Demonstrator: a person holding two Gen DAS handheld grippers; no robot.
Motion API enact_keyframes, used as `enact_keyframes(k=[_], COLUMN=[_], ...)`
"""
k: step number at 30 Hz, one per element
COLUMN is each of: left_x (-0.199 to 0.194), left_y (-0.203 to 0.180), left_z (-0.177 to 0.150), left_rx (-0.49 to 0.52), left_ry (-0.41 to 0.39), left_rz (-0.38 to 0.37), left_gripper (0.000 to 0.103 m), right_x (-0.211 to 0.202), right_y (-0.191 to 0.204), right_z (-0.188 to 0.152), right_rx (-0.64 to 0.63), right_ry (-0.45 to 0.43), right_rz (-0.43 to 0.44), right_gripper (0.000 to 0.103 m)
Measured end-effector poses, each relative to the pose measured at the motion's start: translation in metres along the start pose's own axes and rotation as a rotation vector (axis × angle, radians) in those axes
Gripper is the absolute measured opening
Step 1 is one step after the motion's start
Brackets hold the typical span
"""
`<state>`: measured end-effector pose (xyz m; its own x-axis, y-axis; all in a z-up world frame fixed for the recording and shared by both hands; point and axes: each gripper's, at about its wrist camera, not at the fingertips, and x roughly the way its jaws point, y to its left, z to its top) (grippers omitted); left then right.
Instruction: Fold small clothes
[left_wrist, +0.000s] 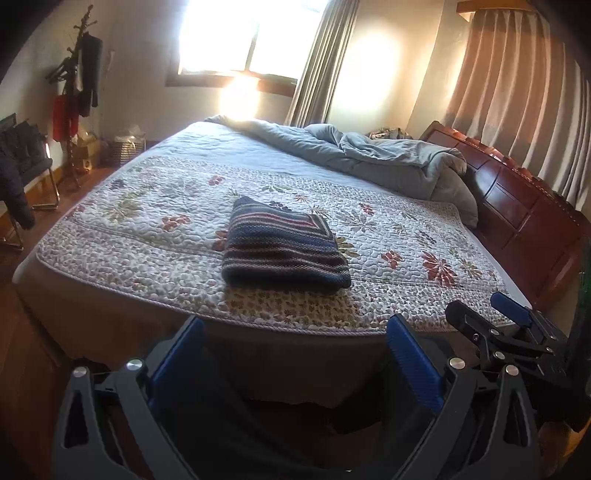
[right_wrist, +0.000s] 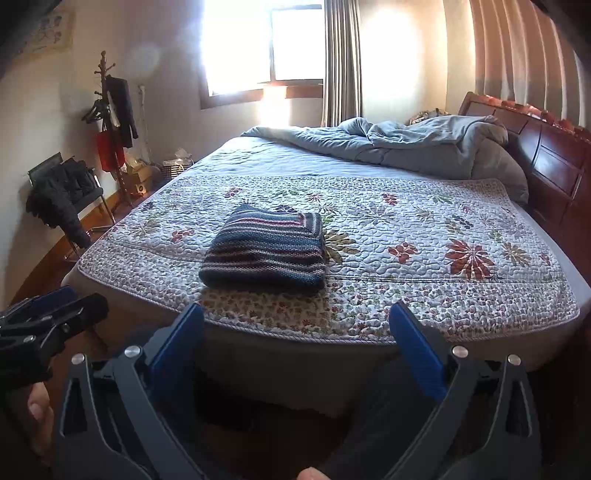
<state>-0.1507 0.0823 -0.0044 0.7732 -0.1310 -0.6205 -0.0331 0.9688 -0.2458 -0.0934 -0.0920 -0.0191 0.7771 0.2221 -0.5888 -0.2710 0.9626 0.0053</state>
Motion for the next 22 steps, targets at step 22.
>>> enact_keyframes(k=[22], left_x=[-0.023], left_y=[-0.014], left_z=[-0.003], left_rx=[0.068], left_ry=[-0.019], left_rz=[0.107], left_gripper=[0.099], right_x=[-0.011], right_y=[0.001], right_z=[-0.003], right_rx=[0.011], right_ry=[-0.022], right_rz=[0.003], right_gripper=[0.100])
